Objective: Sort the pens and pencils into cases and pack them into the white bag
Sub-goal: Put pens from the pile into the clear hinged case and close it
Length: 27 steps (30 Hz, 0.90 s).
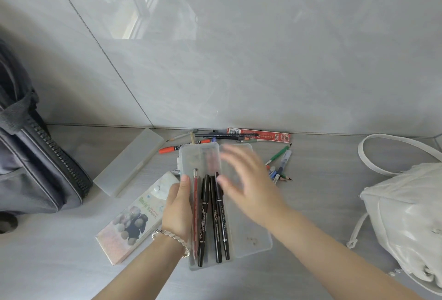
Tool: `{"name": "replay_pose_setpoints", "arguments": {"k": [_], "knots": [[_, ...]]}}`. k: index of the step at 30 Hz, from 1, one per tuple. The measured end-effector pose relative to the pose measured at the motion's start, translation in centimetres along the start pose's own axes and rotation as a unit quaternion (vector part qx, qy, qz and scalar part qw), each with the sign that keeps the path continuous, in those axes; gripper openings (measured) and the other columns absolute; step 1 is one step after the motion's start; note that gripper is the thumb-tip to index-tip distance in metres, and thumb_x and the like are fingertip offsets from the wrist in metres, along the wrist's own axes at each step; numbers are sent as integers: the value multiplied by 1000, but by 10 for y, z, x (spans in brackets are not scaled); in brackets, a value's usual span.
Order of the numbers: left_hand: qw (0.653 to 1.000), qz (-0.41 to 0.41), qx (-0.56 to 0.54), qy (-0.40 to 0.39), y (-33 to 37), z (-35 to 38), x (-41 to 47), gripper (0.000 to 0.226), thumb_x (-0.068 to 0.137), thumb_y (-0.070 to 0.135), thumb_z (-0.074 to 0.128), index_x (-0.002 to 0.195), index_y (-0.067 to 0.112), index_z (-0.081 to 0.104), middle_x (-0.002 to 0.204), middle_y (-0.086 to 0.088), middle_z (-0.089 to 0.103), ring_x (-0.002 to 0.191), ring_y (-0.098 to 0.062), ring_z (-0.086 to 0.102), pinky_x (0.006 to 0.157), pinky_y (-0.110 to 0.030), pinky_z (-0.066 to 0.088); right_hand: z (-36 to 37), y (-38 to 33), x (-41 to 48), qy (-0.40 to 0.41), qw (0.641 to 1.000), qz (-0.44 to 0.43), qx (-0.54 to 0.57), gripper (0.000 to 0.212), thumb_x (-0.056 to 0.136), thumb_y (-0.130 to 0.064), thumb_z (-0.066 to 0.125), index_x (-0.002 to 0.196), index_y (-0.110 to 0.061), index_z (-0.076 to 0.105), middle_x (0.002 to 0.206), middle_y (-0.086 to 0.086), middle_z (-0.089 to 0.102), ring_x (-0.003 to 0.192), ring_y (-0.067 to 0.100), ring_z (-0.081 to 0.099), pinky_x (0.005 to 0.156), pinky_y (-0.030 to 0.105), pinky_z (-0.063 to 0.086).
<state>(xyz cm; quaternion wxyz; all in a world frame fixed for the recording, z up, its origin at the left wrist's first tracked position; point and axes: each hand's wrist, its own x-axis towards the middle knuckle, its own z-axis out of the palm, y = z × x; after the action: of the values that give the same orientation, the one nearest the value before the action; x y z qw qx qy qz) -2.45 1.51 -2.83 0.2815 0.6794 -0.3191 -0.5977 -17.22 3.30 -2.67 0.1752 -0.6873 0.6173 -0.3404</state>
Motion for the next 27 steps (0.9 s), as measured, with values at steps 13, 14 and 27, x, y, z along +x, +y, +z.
{"name": "replay_pose_setpoints", "arguments": {"k": [13,14,27], "knots": [[998,15,1,53,10,-22,9,37,95,46,32,97,16,54,109,-18,59,107,-32,55,102,-43,38,18,82,1,-38,848,525,-60,52,88,-23,54,126,1,28,92,13,62,89,32,62,60,29,38],[998,11,1,54,9,-24,9,39,94,47,33,101,14,55,111,-18,60,109,-33,55,103,-46,38,19,82,3,-34,844,532,-58,53,88,-20,55,128,1,27,97,15,63,92,32,62,62,30,39],[996,3,-19,88,4,-35,-2,37,88,56,39,78,24,54,88,-10,58,102,-35,57,99,-46,41,31,87,9,121,757,617,179,26,93,-17,44,107,5,46,83,19,58,66,35,58,55,35,46]]}}
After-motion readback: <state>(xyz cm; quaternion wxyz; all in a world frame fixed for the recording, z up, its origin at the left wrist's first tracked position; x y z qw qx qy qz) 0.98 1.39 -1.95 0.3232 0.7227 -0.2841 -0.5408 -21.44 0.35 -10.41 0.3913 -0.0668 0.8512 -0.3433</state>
